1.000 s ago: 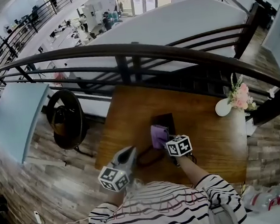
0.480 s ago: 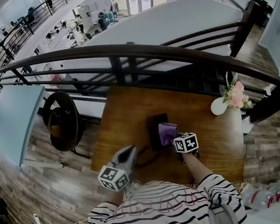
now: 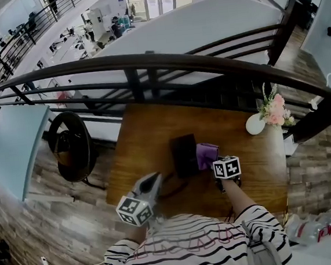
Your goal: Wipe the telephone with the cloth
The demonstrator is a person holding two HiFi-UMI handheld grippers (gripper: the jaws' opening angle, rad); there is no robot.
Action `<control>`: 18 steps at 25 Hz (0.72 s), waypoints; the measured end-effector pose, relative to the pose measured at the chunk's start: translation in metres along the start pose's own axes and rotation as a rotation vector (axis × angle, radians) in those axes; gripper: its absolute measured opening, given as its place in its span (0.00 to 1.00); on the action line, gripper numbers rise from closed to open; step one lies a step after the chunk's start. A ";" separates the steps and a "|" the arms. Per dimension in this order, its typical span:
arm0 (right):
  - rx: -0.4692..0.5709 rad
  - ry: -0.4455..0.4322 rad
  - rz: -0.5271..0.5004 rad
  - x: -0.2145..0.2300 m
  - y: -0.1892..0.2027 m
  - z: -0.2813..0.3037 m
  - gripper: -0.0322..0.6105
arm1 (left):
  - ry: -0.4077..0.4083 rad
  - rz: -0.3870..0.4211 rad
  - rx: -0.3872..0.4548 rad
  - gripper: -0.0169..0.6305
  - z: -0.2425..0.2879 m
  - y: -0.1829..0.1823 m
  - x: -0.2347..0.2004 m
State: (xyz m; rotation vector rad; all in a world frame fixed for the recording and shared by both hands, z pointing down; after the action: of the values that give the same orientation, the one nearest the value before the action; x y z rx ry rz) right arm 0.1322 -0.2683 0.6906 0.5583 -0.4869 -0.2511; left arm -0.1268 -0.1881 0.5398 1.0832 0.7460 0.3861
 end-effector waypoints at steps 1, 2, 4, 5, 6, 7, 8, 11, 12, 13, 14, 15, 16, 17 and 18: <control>0.008 0.003 -0.002 -0.002 -0.001 -0.001 0.13 | 0.000 0.000 -0.001 0.03 0.000 0.001 0.000; 0.018 0.003 -0.003 -0.005 -0.002 -0.003 0.13 | 0.002 0.000 -0.002 0.03 -0.001 0.001 0.000; 0.042 -0.010 -0.012 -0.017 -0.002 -0.004 0.13 | 0.004 0.002 -0.003 0.03 -0.003 0.002 -0.001; 0.053 -0.023 -0.022 -0.025 -0.002 -0.005 0.13 | 0.004 0.003 -0.002 0.03 -0.004 0.002 -0.002; 0.063 -0.041 -0.034 -0.036 -0.002 -0.005 0.13 | 0.002 0.003 -0.001 0.03 -0.006 0.001 -0.004; 0.072 -0.061 -0.047 -0.047 -0.002 -0.005 0.13 | -0.001 0.002 0.000 0.03 -0.008 0.001 -0.005; 0.078 -0.085 -0.061 -0.060 -0.001 -0.004 0.13 | -0.002 0.001 0.001 0.03 -0.010 0.000 -0.006; 0.086 -0.159 -0.102 -0.097 0.002 0.002 0.13 | 0.000 0.000 0.003 0.03 -0.014 0.001 -0.007; 0.081 -0.181 -0.113 -0.107 0.004 0.006 0.13 | 0.002 0.001 0.004 0.03 -0.014 0.001 -0.007; 0.071 -0.200 -0.123 -0.116 0.006 0.011 0.13 | 0.004 0.002 0.004 0.03 -0.013 0.002 -0.007; 0.057 -0.216 -0.133 -0.124 0.009 0.016 0.13 | 0.005 0.003 0.003 0.03 -0.013 0.002 -0.007; 0.040 -0.227 -0.144 -0.130 0.013 0.022 0.13 | 0.007 0.004 0.002 0.03 -0.013 0.002 -0.007; 0.021 -0.233 -0.156 -0.136 0.017 0.028 0.13 | 0.010 0.005 0.000 0.03 -0.013 0.002 -0.006; 0.002 -0.235 -0.168 -0.139 0.020 0.033 0.13 | 0.013 0.006 -0.001 0.03 -0.013 0.002 -0.006; -0.017 -0.233 -0.180 -0.141 0.024 0.039 0.13 | 0.014 0.006 -0.003 0.03 -0.013 0.002 -0.006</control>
State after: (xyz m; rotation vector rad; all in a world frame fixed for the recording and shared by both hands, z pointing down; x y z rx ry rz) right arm -0.0063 -0.2161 0.6800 0.5600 -0.6606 -0.4951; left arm -0.1399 -0.1820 0.5403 1.0814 0.7545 0.4005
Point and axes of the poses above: the fingertips, and each gripper's own axes: z forward along the fingers, x to its right, y out of its underside, the point moved 5 cm from there along -z, backward along the fingers, and after that the axes turned 6 degrees about -x, right-handed, at the moved point
